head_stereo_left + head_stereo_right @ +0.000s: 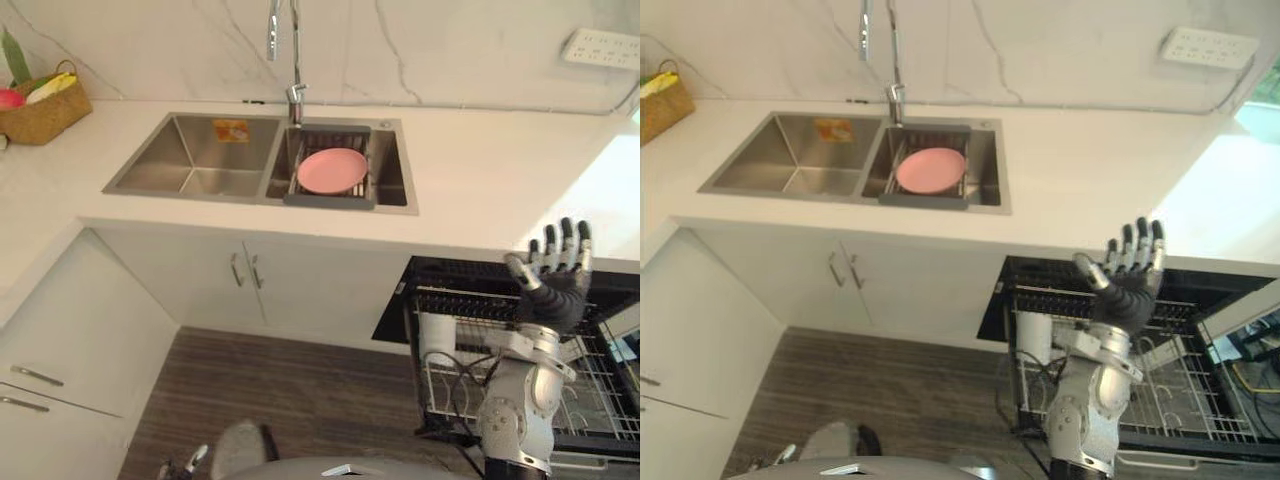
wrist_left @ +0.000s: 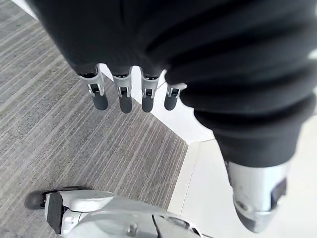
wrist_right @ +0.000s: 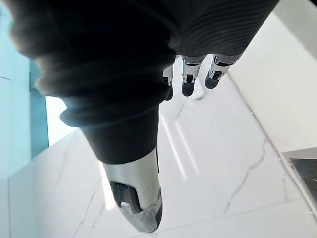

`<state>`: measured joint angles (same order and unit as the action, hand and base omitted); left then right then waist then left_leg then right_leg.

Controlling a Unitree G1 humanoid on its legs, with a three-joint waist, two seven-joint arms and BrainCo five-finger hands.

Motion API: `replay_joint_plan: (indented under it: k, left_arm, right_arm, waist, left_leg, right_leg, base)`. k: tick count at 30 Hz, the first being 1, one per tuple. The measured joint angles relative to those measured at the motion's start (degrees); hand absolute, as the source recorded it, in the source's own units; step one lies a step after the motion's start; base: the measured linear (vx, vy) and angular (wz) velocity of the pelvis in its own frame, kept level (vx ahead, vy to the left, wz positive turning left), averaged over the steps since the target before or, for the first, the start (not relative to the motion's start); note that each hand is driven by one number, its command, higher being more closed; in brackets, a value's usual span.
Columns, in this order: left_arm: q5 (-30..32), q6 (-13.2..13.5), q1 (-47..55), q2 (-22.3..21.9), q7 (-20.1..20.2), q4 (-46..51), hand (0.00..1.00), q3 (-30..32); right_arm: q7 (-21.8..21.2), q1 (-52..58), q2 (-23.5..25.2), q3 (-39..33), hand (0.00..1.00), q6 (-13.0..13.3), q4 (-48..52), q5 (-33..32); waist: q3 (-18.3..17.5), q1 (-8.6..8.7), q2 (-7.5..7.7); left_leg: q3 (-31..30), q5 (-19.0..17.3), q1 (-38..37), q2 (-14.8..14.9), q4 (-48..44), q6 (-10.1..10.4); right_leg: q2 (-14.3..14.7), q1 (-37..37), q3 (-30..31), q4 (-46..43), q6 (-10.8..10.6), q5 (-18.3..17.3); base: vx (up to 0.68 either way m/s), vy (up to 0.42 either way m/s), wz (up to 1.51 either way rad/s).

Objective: Walk over to the sink, pick up the cup, carry it to the dishwasher, place the cup inside the dishwasher, then close the dishwasher door

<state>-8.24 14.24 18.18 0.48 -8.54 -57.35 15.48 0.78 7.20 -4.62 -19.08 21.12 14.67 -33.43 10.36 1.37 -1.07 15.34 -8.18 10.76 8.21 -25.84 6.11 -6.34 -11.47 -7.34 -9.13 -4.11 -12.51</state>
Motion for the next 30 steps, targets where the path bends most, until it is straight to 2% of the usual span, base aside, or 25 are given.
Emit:
replay_joint_plan:
  k: [1, 2, 3, 5, 6, 8, 9, 12, 14, 15, 16, 17, 18, 19, 20, 21, 22, 23, 25, 26, 27, 28, 29, 30]
  left_arm:
    - [0.01, -0.01, 0.33, -0.05, -0.2, -0.01, 0.0, 0.46]
    - [0.02, -0.03, 0.83, -0.09, -0.3, -0.04, 0.0, 0.63]
    - [-0.04, -0.02, 1.22, -0.2, -0.44, -0.09, 0.0, 0.69]
    - [-0.44, 0.9, 1.57, -1.23, -1.1, 0.14, 0.0, 0.66]
    - [-0.56, 0.93, 1.85, -1.03, -1.11, -0.24, 0.0, 0.67]
    - [-0.5, 0.66, 1.93, -0.71, -0.95, -0.72, 0.0, 0.75]
    - [-0.43, 0.65, 1.6, -0.37, -0.95, -0.72, 0.0, 0.79]
    - [-0.33, 0.61, 0.8, 0.63, -0.63, -0.76, 0.0, 0.79]
    - [0.05, 0.62, 0.03, 1.45, -0.57, -0.74, 0.0, 0.64]
    - [0.52, 0.63, -0.24, 1.85, -0.58, -0.74, 0.0, 0.62]
    - [1.21, 0.64, -0.69, 2.57, -0.61, -0.69, 0.0, 0.01]
    - [1.4, 0.63, -0.67, 2.77, -0.63, -0.56, 0.0, -1.46]
    - [1.4, 0.63, -0.69, 2.96, -0.65, -0.47, 0.0, -2.2]
    - [1.39, 0.6, -0.95, 3.0, -0.7, -0.07, 0.0, -2.35]
    - [1.41, 0.57, -1.53, 3.01, -0.79, 0.38, 0.0, -2.26]
    - [1.53, 0.55, -1.85, 3.01, -0.77, 0.54, 0.0, -2.17]
    - [1.8, 0.55, -2.22, 3.09, -0.67, 0.67, 0.0, -2.18]
    - [2.31, 0.55, -2.09, 3.67, -0.58, 0.75, 0.0, -2.24]
    - [2.96, 0.05, -2.01, 4.54, -0.61, 0.18, 0.0, -2.23]
    - [3.63, -0.44, -2.31, 3.61, -0.55, 0.13, 0.0, -2.3]
    - [3.95, -0.41, -2.28, 3.23, -0.59, 0.31, 0.0, -2.33]
    - [4.11, -0.44, -2.44, 2.38, -0.61, 0.46, 0.0, -2.81]
    - [4.26, -0.54, -2.76, 2.23, -0.61, 0.39, 0.0, -3.18]
    - [5.17, -0.57, -2.97, 2.13, -0.61, 0.49, 0.0, -3.39]
  right_arm:
    - [0.93, -0.75, -0.03, 0.01, 0.0, -0.01, -0.02, 0.1]
    - [1.19, -0.93, 0.06, 0.17, 0.0, 0.01, -0.04, 0.11]
    - [1.16, -0.9, 0.13, 0.72, 0.0, 0.08, -0.1, 0.09]
    - [1.0, -2.59, -0.01, 2.25, 0.0, 0.11, -0.11, 0.13]
    - [0.94, -3.44, 0.0, 3.23, 0.0, 0.13, -0.15, 0.11]
    - [0.63, -3.32, 0.35, 3.41, 0.0, 0.13, -0.23, 0.07]
    - [0.49, -3.16, 0.36, 3.0, 0.0, 0.16, -0.21, -0.04]
    - [0.09, -1.74, 1.08, 2.7, 0.0, 0.07, -0.15, -0.18]
    - [-0.61, -0.53, 2.11, 2.78, 0.0, -0.03, -0.08, 0.01]
    - [-0.61, -0.52, 2.13, 2.81, 0.0, -0.02, -0.06, 0.01]
    - [-0.63, -0.58, 2.08, 2.86, 0.0, -0.01, -0.05, 0.01]
    - [-0.69, -0.66, 2.08, 3.24, 0.0, -0.01, -0.08, 0.0]
    - [-0.79, -0.71, 2.1, 3.36, 0.0, -0.02, -0.06, 0.0]
    - [-0.97, -0.87, 2.08, 3.36, 0.0, -0.01, -0.05, -0.04]
    - [-1.21, -0.92, 2.01, 3.44, 0.0, 0.0, -0.05, -0.02]
    - [-1.39, -1.02, 1.98, 3.61, 0.0, -0.01, -0.05, -0.01]
    - [-1.6, -1.33, 1.87, 4.63, 0.0, -0.03, -0.05, 0.01]
    - [-1.88, -1.36, 1.88, 6.02, 0.0, -0.01, -0.01, 0.02]
    - [-2.32, -1.42, 1.08, 7.57, 0.0, -0.06, -0.14, -0.05]
    - [-3.05, -1.32, 0.2, 7.6, 0.0, -0.13, 0.05, -0.17]
    - [-3.31, -1.31, -0.28, 7.54, 0.0, -0.06, 0.16, -0.17]
    - [-3.45, -1.45, -1.55, 6.93, 0.0, -0.07, 0.13, -0.21]
    - [-3.61, -1.42, -1.89, 6.51, 0.0, -0.09, 0.09, -0.26]
    - [-4.17, -1.41, -2.1, 5.13, 0.0, -0.2, -0.02, -0.72]
  waist:
    - [0.08, -0.06, -0.13]
    - [0.1, -0.53, 0.05]
    - [0.07, -1.0, 0.38]
    - [1.06, -2.02, 0.43]
    - [1.16, -2.16, 0.44]
    - [0.59, -2.18, 1.18]
    - [-0.23, -1.66, 1.78]
    - [-1.42, -1.26, 2.86]
    - [-2.23, -1.18, 3.9]
    - [-2.16, -1.2, 4.15]
    - [-2.17, -1.36, 4.59]
    - [-1.84, -1.09, 3.92]
    - [-1.88, -0.91, 3.84]
    - [-1.98, -0.69, 3.77]
    - [-2.17, -0.45, 3.65]
    - [-2.14, -0.34, 3.52]
    - [-2.18, 0.03, 3.25]
    - [-2.52, 0.3, 3.71]
    - [-3.44, -0.06, 5.09]
    - [-3.49, -0.58, 2.8]
    - [-3.58, -0.45, 2.09]
    - [-3.63, -0.29, 0.43]
    - [-3.75, -0.17, -0.46]
    - [-3.83, 0.14, -0.63]
  left_leg:
    - [-3.47, 2.61, -0.5, -1.24, 7.79, 0.15]
    - [-5.36, 6.9, -1.14, -2.21, 10.6, -0.01]
    - [-6.39, 7.72, -2.42, -4.01, 11.09, -1.2]
    - [-7.79, 0.06, -1.72, -6.32, 4.91, -1.77]
    - [-7.51, -1.54, -1.16, -6.61, 1.12, -4.19]
    - [-5.24, -3.99, -2.1, -6.98, -0.4, -7.02]
    - [-4.27, -4.67, -2.09, -7.66, 0.19, -7.92]
    - [-3.29, -4.78, -4.7, -9.16, 4.08, -8.32]
    - [-2.16, -4.59, -8.22, -10.17, 8.42, -8.91]
    - [-1.95, -4.6, -9.62, -10.44, 9.48, -8.97]
    - [-1.41, -4.4, -12.7, -11.11, 12.24, -9.6]
    - [-1.35, -4.3, -15.64, -11.32, 14.61, -10.06]
    - [-1.34, -4.1, -17.06, -11.22, 15.77, -10.5]
    - [-1.12, -3.87, -19.02, -10.67, 17.25, -10.07]
    - [-0.6, -3.77, -20.29, -9.56, 18.06, -9.75]
    - [-0.62, -3.82, -20.65, -8.84, 18.38, -9.66]
    - [-0.76, -4.29, -20.94, -7.35, 18.37, -8.85]
    - [-0.98, -4.94, -21.24, -6.79, 17.62, -7.71]
    - [-1.91, -7.29, -22.48, -7.05, 15.63, -5.71]
    - [-3.55, -7.73, -22.65, -5.21, 13.91, -5.55]
    - [-5.02, -7.73, -22.7, -5.13, 14.05, -5.51]
    - [-7.77, -7.59, -22.66, -4.71, 15.33, -5.19]
    - [-8.52, -7.35, -22.53, -4.59, 15.85, -5.11]
    - [-9.39, -6.6, -22.0, -4.57, 16.82, -4.99]
  right_leg:
    - [-0.53, -0.49, 0.85, 0.02, -0.65, -0.52]
    - [-1.15, -0.71, 2.26, 0.02, -1.14, -1.14]
    - [-1.85, -0.79, 4.67, 0.2, -1.03, -1.93]
    - [-1.87, -0.25, 9.49, -1.78, -0.51, -2.24]
    - [-2.35, -0.11, 11.51, -2.42, -1.53, -3.13]
    - [-3.41, -0.64, 13.47, -2.82, -1.23, -3.51]
    - [-4.09, 0.23, 14.54, -4.21, -1.43, -3.07]
    - [-4.6, 5.04, 15.95, -12.7, -1.9, -1.95]
    - [-4.67, 10.99, 16.16, -25.22, -3.02, 0.96]
    - [-4.77, 12.64, 16.06, -28.6, -3.29, 2.35]
    - [-5.41, 15.96, 15.44, -35.8, -2.72, 5.87]
    - [-5.65, 18.28, 14.1, -41.22, -1.04, 7.1]
    - [-5.47, 19.35, 12.86, -42.88, -0.29, 5.38]
    - [-5.05, 21.47, 9.72, -43.3, 0.33, 2.15]
    - [-3.77, 23.9, 6.02, -40.75, 1.2, -0.7]
    - [-2.92, 25.02, 4.12, -38.55, 1.52, -1.55]
    - [-1.18, 27.0, 0.95, -32.02, 1.84, -1.79]
    - [0.54, 27.43, -0.6, -21.74, 2.73, 2.46]
    - [1.91, 25.64, 0.19, -11.43, 3.91, 12.07]
    - [3.77, 23.2, 0.38, -8.61, 4.5, 12.65]
    - [4.32, 21.99, 0.26, -6.78, 4.4, 12.72]
    - [5.42, 20.06, 0.04, -3.92, 4.42, 13.43]
    - [5.68, 19.13, -0.22, -2.85, 4.36, 13.63]
    - [5.89, 17.18, -0.84, -0.58, 3.98, 14.11]
  base:
    - [0.09, 0.172, -0.3]
    - [0.13, 0.268, -0.49]
    - [0.16, 0.24, -0.57]
    - [0.2, 0.222, -0.79]
    - [0.15, 0.185, -0.77]
    - [0.17, 0.205, -0.59]
    - [0.17, 0.158, -0.4]
    - [0.19, 0.102, -0.24]
    - [0.19, 0.076, -0.28]
    - [0.31, 0.07, -0.27]
    - [0.29, 0.051, -0.25]
    - [0.36, 0.046, -0.23]
    - [0.3, 0.01, -0.13]
    - [0.3, -0.002, -0.04]
    - [0.33, -0.042, 0.0]
    - [0.34, -0.08, 0.03]
    - [0.42, -0.126, -0.01]
    - [0.34, -0.119, -0.04]
    - [0.37, -0.135, -0.24]
    - [0.41, -0.153, -0.29]
    - [0.32, -0.128, -0.23]
    - [0.18, -0.087, -0.04]
    - [0.14, -0.051, 0.1]
    - [0.08, -0.014, 0.18]
